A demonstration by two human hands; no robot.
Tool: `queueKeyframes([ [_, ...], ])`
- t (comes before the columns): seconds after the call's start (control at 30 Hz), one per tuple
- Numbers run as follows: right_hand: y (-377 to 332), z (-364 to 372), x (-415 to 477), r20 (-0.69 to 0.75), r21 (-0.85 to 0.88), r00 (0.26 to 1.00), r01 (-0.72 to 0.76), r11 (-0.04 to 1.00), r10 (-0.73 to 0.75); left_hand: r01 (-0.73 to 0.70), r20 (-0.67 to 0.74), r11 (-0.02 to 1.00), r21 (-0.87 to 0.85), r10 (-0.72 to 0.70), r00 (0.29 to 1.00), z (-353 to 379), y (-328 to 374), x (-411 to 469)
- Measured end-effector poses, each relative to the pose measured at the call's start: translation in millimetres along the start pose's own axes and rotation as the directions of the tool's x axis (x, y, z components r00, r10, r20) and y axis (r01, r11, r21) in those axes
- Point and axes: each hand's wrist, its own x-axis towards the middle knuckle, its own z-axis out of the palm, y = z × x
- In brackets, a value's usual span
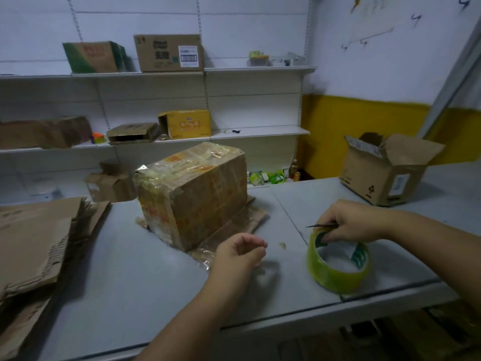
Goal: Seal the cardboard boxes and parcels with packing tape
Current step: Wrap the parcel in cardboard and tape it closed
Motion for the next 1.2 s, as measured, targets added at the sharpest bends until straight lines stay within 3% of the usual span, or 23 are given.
queueKeyframes([
  [0.13, 40, -5, -2, -0.014, -0.112, 0.995, -0.096, 0.989, 0.095, -0.017, 0.07, 0.973, 0.229, 0.001, 0.998, 5, -10, -2],
  [0.3, 53, 4, 0, -0.085, -0.173, 0.988, -0.142, 0.975, 0.129, -0.059, 0.095, 0.943, 0.327, 0.03, 0.995, 4, -14, -2],
  [0.53, 61, 5, -3, -0.239, 0.133, 0.95, -0.171, 0.976, 0.199, -0.108, 0.118, 0.925, 0.366, 0.069, 0.991, 4, -18, -3],
  [0.7, 70, 4, -5, -0.408, 0.264, 0.863, -0.203, 0.943, 0.3, -0.126, 0.137, 0.927, 0.354, 0.082, 0.987, 1, -13, -8],
  [0.8, 58, 3, -4, -0.539, 0.305, 0.79, -0.142, 0.942, 0.293, -0.156, 0.138, 0.928, 0.339, 0.114, 0.984, -14, -3, -18],
  [0.87, 33, 0, 0, -0.641, 0.305, 0.729, -0.044, 0.951, 0.239, -0.283, 0.088, 0.885, 0.369, 0.269, 0.959, -38, 9, -23],
  [0.97, -27, 0, 15, -0.703, 0.289, 0.703, 0.147, 0.946, 0.106, -0.449, -0.152, 0.775, 0.445, 0.559, 0.815, -92, 33, -20],
  [1.1, -111, 13, 49, -0.798, 0.169, 0.598, 0.345, 0.923, -0.077, -0.451, -0.552, 0.809, 0.377, 0.587, 0.592, -157, 57, 18],
  [1.13, -130, 18, 59, -0.823, 0.156, 0.558, 0.4, 0.903, -0.105, -0.44, -0.591, 0.819, 0.368, 0.571, 0.57, -167, 60, 30],
  [1.2, -162, 26, 78, -0.844, 0.179, 0.517, 0.52, 0.835, -0.141, -0.435, -0.527, 0.83, 0.349, 0.557, 0.641, -178, 62, 51],
])
